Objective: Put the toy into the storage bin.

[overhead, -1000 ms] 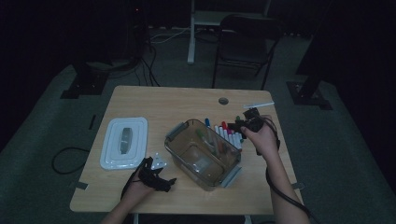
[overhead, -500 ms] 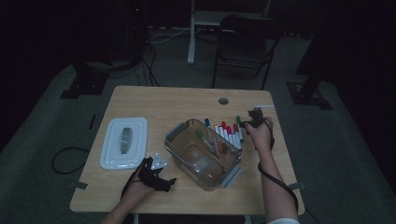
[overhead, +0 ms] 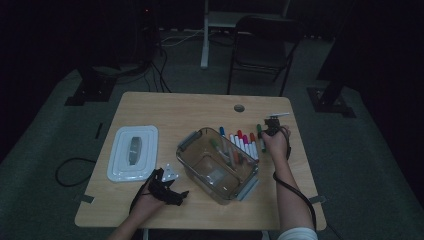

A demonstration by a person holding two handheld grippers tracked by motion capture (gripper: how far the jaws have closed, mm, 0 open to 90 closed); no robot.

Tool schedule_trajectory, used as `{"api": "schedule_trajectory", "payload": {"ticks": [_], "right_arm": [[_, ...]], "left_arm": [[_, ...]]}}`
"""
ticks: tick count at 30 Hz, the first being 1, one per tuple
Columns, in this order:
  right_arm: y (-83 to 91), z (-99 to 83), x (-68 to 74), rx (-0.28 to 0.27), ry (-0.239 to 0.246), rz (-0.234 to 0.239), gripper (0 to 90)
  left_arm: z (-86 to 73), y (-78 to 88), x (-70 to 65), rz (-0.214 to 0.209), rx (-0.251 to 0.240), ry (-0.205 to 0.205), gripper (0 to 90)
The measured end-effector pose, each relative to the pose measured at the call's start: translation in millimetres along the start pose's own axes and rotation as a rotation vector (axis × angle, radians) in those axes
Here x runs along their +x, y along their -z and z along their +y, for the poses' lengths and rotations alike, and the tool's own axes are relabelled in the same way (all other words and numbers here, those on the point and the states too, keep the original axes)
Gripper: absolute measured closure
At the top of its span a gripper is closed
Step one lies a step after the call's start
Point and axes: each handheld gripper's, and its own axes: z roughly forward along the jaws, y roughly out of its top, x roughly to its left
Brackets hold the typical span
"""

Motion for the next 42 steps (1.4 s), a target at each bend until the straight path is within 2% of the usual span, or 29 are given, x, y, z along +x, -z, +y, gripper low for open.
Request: {"api": "schedule_trajectory", "payload": {"ticks": [5, 9, 15, 20, 26, 27, 28, 32, 38, 42], "right_arm": [[2.8, 0.2, -5.2, 0.015, -0.010, 0.010, 76.7], [13.0, -0.1, -9.9, 0.000, -0.036, 0.027, 76.7], [42.4, -0.1, -8.4, -0.025, -0.048, 0.073, 76.8], [71.3, 0.0, 4.2, -0.054, 0.000, 0.117, 76.8], [115.3, 2.1, 31.7, -0.109, 0.086, 0.200, 76.8], [115.3, 2.1, 31.7, -0.109, 0.086, 0.200, 76.8], [122.6, 2.1, 37.9, -0.117, 0.105, 0.215, 76.8], [147.9, -0.9, 67.0, -0.132, 0.183, 0.310, 76.8], [165.5, -12.5, 112.0, -0.115, 0.306, 0.421, 76.8], [166.4, -22.8, 142.6, -0.088, 0.386, 0.482, 76.8]], "left_arm": [[0.0, 0.0, 0.0, 0.000, 0.000, 0.000, 0.5], [0.0, 0.0, 0.0, 0.000, 0.000, 0.000, 0.5], [0.0, 0.0, 0.0, 0.000, 0.000, 0.000, 0.5], [0.0, 0.0, 0.0, 0.000, 0.000, 0.000, 0.5], [0.0, 0.0, 0.0, 0.000, 0.000, 0.000, 0.5], [0.0, 0.0, 0.0, 0.000, 0.000, 0.000, 0.5], [0.0, 0.0, 0.0, 0.000, 0.000, 0.000, 0.5], [0.0, -0.1, -0.1, 0.000, -0.002, 0.002, 0.5], [0.1, 0.0, -0.1, -0.001, -0.001, 0.002, 0.5], [0.1, 0.0, -0.1, -0.002, 0.000, 0.002, 0.5]]}}
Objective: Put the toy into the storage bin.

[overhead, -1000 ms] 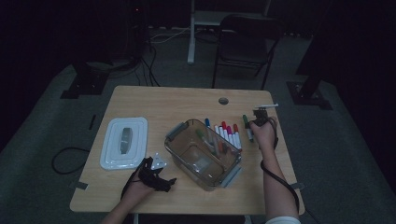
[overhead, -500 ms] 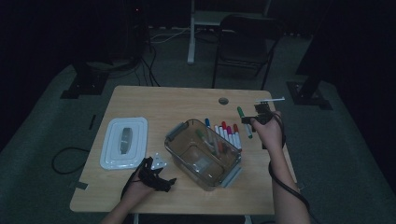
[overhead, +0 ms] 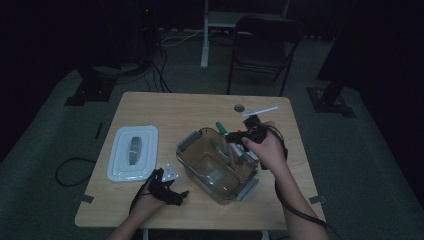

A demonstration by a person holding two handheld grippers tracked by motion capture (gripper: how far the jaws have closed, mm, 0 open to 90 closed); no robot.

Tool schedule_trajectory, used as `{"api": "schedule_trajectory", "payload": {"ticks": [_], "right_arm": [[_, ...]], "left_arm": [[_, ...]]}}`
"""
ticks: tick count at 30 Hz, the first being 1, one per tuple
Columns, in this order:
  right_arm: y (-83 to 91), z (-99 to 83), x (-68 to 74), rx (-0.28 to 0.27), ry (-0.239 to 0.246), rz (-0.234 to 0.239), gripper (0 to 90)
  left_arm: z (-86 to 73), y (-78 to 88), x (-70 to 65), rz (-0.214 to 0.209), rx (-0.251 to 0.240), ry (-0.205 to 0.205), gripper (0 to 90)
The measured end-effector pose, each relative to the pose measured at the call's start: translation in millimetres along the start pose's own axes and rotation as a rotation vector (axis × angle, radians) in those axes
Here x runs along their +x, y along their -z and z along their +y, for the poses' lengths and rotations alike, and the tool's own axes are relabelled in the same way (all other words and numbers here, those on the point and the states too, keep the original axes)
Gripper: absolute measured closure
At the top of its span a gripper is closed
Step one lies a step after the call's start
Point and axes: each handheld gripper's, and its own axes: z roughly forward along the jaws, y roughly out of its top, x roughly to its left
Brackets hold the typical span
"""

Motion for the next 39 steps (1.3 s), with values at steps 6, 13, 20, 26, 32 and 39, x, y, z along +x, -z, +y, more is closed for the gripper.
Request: {"api": "schedule_trajectory", "payload": {"ticks": [6, 13, 20, 26, 32, 39], "right_arm": [[-41.6, -5.8, 34.8, 0.129, 0.075, 0.092, 76.8], [-92.1, -19.5, 45.8, 0.283, 0.088, 0.098, 76.8], [-123.6, -27.3, 47.3, 0.402, 0.102, 0.060, 76.8], [-140.7, -32.1, 48.2, 0.472, 0.106, 0.035, 76.7], [-145.8, -34.2, 46.6, 0.515, 0.114, 0.039, 73.5], [-114.6, -20.8, 41.2, 0.399, 0.141, 0.052, 68.8]], "left_arm": [[0.0, -0.1, 0.0, 0.000, 0.000, 0.000, 0.5], [0.0, -0.1, 0.1, 0.000, 0.000, -0.001, 0.5], [0.0, -0.1, 0.0, 0.000, -0.001, 0.000, 0.5], [-0.2, 0.1, -0.1, 0.001, -0.001, 0.001, 0.5], [-0.3, 0.1, 0.1, 0.001, -0.001, 0.000, 0.5], [-0.2, 0.2, 0.1, 0.000, 0.000, 0.000, 0.5]]}}
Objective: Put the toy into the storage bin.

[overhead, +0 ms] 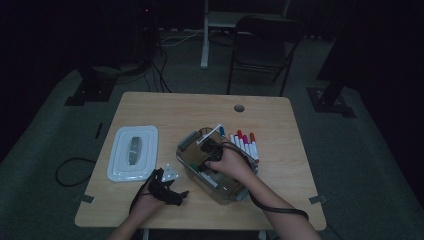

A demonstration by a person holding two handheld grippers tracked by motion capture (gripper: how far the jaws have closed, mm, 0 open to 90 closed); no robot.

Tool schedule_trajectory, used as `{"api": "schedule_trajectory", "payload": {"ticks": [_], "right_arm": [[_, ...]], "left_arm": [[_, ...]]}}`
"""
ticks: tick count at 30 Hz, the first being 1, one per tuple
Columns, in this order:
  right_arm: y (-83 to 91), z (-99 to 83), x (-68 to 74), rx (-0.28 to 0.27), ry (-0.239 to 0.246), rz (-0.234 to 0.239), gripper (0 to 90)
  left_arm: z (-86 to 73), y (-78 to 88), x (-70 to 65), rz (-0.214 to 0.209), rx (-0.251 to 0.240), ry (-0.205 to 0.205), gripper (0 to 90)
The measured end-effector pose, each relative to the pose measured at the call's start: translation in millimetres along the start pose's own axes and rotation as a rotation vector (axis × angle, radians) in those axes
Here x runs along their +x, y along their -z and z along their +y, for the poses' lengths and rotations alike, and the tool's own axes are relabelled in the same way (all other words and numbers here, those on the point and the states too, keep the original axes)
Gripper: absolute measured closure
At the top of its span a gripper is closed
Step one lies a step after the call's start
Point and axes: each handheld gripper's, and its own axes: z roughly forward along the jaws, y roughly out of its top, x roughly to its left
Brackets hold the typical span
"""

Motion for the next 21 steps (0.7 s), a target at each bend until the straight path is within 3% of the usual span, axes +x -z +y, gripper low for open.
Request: {"api": "schedule_trajectory", "payload": {"ticks": [4, 8, 12, 16, 21], "right_arm": [[43.7, -6.7, -12.8, -0.133, -0.019, 0.006, 64.9], [85.2, -20.9, -40.7, -0.241, -0.069, -0.070, 61.7], [108.1, -39.7, -79.1, -0.300, -0.138, -0.177, 56.8], [103.7, -59.3, -122.5, -0.269, -0.254, -0.279, 57.7], [72.1, -74.4, -163.8, -0.238, -0.393, -0.310, 63.4]], "left_arm": [[-0.1, 0.0, -0.1, 0.001, 0.000, 0.000, 0.5], [-0.1, 0.0, 0.0, 0.001, 0.000, 0.000, 0.6], [-0.1, -0.1, -0.1, 0.001, -0.001, 0.001, 0.5], [-0.1, 0.0, 0.0, 0.002, 0.001, -0.002, 0.5], [-0.1, 0.0, 0.0, 0.002, 0.001, -0.002, 0.5]]}}
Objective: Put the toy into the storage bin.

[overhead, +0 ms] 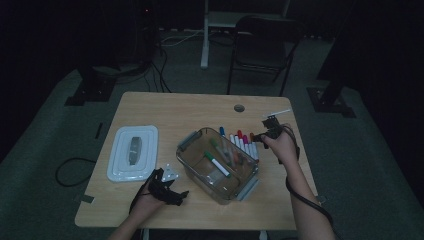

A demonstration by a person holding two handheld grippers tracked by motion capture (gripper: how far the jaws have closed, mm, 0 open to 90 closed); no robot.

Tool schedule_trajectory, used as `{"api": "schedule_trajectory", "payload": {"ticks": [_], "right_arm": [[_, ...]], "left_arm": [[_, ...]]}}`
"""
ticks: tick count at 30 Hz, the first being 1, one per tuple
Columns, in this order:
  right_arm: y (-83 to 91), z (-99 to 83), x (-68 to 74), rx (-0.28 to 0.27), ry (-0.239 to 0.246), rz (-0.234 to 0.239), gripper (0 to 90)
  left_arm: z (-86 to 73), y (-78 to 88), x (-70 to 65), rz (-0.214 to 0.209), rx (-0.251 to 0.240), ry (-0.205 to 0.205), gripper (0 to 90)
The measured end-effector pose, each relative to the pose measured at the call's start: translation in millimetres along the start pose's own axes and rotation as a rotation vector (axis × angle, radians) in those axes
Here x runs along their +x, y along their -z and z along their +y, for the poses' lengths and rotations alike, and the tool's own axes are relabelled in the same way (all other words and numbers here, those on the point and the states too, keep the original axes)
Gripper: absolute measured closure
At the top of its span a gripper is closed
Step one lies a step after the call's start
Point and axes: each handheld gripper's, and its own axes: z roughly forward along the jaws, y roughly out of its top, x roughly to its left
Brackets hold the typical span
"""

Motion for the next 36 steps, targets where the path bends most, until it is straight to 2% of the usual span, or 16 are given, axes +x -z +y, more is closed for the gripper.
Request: {"api": "schedule_trajectory", "payload": {"ticks": [2, 7, 10, 11, 14, 18, 20, 23, 27, 32, 36], "right_arm": [[-15.9, -2.0, -6.9, 0.030, -0.021, -0.032, 64.2], [-48.1, -6.6, -17.5, 0.073, -0.077, -0.063, 65.9], [-55.2, -9.2, -21.8, 0.086, -0.103, -0.070, 70.2], [-55.9, -10.0, -23.2, 0.089, -0.117, -0.073, 74.8], [-52.6, -11.0, -27.1, 0.090, -0.149, -0.088, 76.7], [-38.8, -10.2, -28.0, 0.076, -0.152, -0.068, 76.8], [-27.7, -8.9, -27.3, 0.060, -0.158, -0.052, 76.8], [-7.1, -6.2, -21.0, 0.024, -0.141, -0.028, 76.8], [23.0, -1.5, -4.7, -0.025, -0.102, 0.015, 76.8], [55.0, 5.8, 19.2, -0.083, -0.055, 0.105, 76.8], [74.5, 10.3, 46.4, -0.107, 0.020, 0.154, 76.8]], "left_arm": [[0.0, 0.0, 0.0, 0.000, 0.000, 0.000, 0.5], [0.0, 0.0, 0.0, 0.000, 0.000, 0.000, 0.5], [0.1, -0.1, 0.3, -0.001, 0.000, -0.002, 0.5], [0.1, -0.1, 0.3, -0.002, 0.000, -0.003, 0.5], [0.2, -0.1, 0.4, -0.002, 0.000, -0.003, 0.5], [0.3, -0.3, 0.5, -0.002, 0.000, -0.003, 0.5], [0.4, -0.3, 0.5, -0.002, 0.000, -0.003, 0.5], [0.4, -0.3, 0.4, -0.002, 0.000, -0.003, 0.5], [0.4, -0.3, 0.4, -0.002, 0.000, -0.003, 0.5], [0.4, -0.5, 0.4, -0.001, -0.002, -0.002, 0.5], [0.5, -0.5, 0.4, -0.002, -0.002, -0.001, 0.5]]}}
